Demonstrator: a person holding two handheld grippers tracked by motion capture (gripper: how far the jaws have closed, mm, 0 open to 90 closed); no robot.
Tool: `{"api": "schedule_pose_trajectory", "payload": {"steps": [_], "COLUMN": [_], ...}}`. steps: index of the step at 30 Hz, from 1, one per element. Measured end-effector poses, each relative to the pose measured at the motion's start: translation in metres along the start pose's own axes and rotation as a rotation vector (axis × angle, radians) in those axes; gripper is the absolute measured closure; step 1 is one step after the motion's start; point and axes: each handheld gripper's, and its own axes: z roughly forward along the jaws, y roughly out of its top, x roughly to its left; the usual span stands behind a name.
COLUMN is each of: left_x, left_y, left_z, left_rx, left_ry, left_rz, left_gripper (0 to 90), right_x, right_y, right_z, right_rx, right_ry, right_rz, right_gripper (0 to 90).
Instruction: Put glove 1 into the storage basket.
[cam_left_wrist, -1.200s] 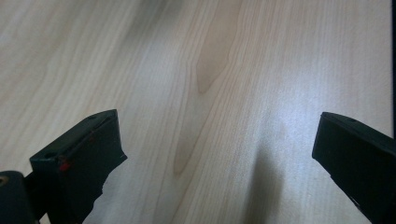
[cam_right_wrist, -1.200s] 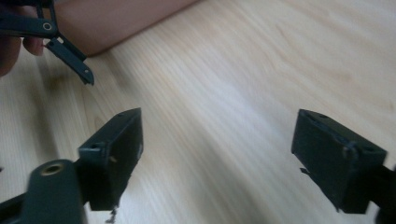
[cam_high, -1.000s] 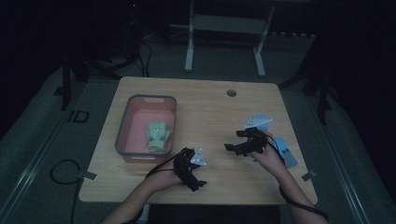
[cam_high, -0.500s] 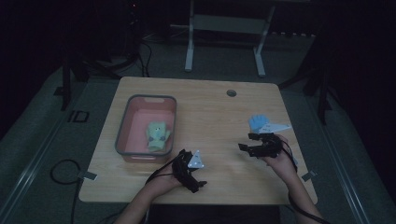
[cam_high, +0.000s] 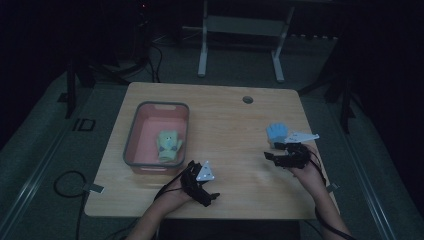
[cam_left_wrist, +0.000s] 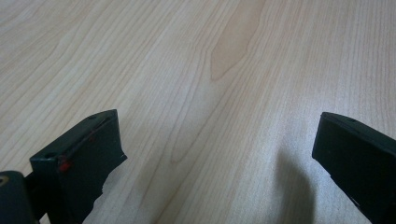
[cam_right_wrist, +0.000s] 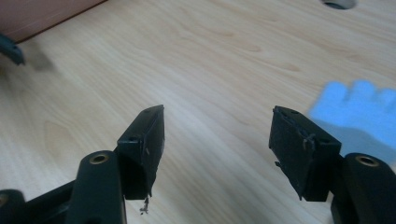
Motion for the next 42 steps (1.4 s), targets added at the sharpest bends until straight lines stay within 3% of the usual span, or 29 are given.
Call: {"api": "schedule_pose_trajectory", "payload": {"steps": [7, 12, 15, 21, 32, 38, 42], "left_x": [-0.001, -0.001, -0.001, 0.000, 0.001, 0.003, 0.002], "left_y": [-0.001, -0.001, -0.002, -0.002, -0.004, -0.005, -0.005], "left_z": [0.001, 0.001, 0.000, 0.000, -0.001, -0.001, 0.000], "left_rx": [0.001, -0.007, -0.005, -0.009, -0.013, -0.019, -0.011], "left_ry": [-0.001, -0.001, 0.001, 0.001, 0.006, 0.011, 0.015], "left_rz": [0.008, 0.005, 0.008, 0.007, 0.002, -0.007, 0.008], "left_gripper": [1.9, 1.9, 1.9, 1.9, 1.9, 1.9, 1.9], "right_x": [-0.023, -0.042, -0.051, -0.069, -0.100, -0.105, -0.104], "right_y": [0.001, 0.006, 0.011, 0.015, 0.014, 0.004, 0.002], "right_z": [-0.013, -0.014, -0.011, 0.006, 0.052, 0.067, 0.070], "right_rx": [-0.011, 0.021, 0.036, 0.053, 0.145, 0.183, 0.177], "right_ry": [-0.050, -0.069, -0.075, -0.096, -0.112, -0.123, -0.132], "right_rz": [0.030, 0.056, 0.060, 0.050, 0.105, 0.097, 0.083], "right_gripper": [39.4, 54.3, 57.5, 57.9, 58.6, 59.2, 64.4]}}
